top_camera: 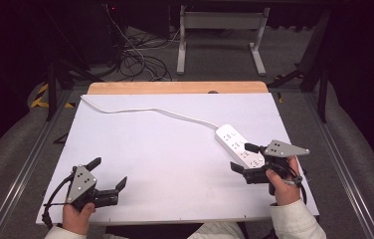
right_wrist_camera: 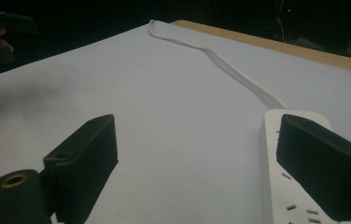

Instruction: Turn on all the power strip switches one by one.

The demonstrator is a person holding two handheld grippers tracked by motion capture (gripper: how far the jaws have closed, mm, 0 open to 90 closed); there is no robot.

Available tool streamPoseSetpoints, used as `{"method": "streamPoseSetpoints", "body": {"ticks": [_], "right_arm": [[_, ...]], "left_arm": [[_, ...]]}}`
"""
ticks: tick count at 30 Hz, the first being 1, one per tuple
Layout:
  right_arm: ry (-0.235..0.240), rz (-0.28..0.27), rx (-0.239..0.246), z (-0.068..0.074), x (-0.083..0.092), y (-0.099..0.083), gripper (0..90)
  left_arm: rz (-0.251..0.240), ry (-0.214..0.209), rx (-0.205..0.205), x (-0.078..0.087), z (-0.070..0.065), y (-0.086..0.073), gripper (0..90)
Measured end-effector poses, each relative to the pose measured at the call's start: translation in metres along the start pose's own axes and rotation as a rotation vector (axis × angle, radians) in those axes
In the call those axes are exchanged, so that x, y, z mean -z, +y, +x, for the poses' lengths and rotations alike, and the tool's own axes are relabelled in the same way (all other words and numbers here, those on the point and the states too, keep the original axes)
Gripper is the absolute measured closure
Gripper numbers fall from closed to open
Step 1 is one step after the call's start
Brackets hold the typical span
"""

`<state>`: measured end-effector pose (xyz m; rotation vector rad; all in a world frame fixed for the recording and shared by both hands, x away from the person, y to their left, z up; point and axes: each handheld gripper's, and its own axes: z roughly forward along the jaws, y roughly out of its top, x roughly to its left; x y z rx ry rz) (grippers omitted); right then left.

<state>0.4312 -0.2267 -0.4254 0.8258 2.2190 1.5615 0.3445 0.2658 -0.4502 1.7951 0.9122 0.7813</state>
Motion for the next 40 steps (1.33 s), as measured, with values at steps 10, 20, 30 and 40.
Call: {"method": "streamPoseSetpoints", "body": {"ticks": [10, 20, 30, 40], "right_arm": [[0.022, 0.005, 0.036, 0.003, -0.006, -0.025, 10.7], [-0.016, 0.071, 0.071, 0.008, -0.009, -0.048, 9.0], [-0.06, 0.169, 0.065, 0.011, -0.013, -0.067, 8.7], [-0.096, 0.145, 0.088, 0.012, -0.014, -0.064, 9.9]], "left_arm": [[-0.001, -0.003, -0.004, 0.0, 0.001, 0.0, 2.5], [0.001, -0.008, -0.007, 0.0, 0.0, 0.0, 2.5], [0.031, -0.019, -0.008, -0.003, 0.003, -0.004, 2.2], [0.004, -0.016, -0.013, -0.005, 0.006, -0.008, 2.2]]}}
